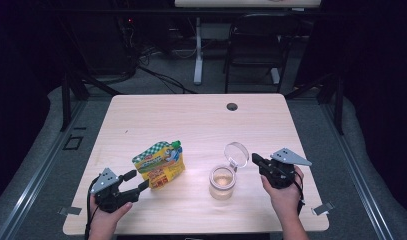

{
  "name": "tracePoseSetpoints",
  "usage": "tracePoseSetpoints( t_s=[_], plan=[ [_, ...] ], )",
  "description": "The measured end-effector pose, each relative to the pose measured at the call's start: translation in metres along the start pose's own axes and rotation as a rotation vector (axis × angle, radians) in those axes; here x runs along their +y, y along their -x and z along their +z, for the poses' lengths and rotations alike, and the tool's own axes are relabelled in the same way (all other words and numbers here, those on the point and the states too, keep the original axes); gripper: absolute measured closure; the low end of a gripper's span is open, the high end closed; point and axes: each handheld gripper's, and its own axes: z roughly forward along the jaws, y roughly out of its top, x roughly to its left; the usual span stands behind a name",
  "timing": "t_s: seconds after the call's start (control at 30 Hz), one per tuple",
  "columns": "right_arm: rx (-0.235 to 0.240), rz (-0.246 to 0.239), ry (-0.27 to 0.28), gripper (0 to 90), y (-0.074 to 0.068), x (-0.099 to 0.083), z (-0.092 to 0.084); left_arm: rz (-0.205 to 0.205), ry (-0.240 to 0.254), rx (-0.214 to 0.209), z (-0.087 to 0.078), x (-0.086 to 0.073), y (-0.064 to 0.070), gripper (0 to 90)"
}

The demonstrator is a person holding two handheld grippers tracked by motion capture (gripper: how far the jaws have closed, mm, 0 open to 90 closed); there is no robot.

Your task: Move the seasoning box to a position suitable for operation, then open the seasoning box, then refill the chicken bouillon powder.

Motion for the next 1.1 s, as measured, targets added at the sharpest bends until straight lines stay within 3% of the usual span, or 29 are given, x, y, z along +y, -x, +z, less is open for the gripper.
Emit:
tracePoseSetpoints(
  t_s=[0.97,1.1],
  plan=[
    [0.017,0.004,-0.002,90.0,-0.0007,-0.0005,0.007,-0.007,0.0,0.022,-0.0005,-0.0003,-0.0049,36.6],
    [0.019,-0.012,-0.008,90.0,-0.0031,-0.0011,0.0079,-0.003,0.011,0.021,-0.0004,0.0015,-0.0057,36.6]
  ],
)
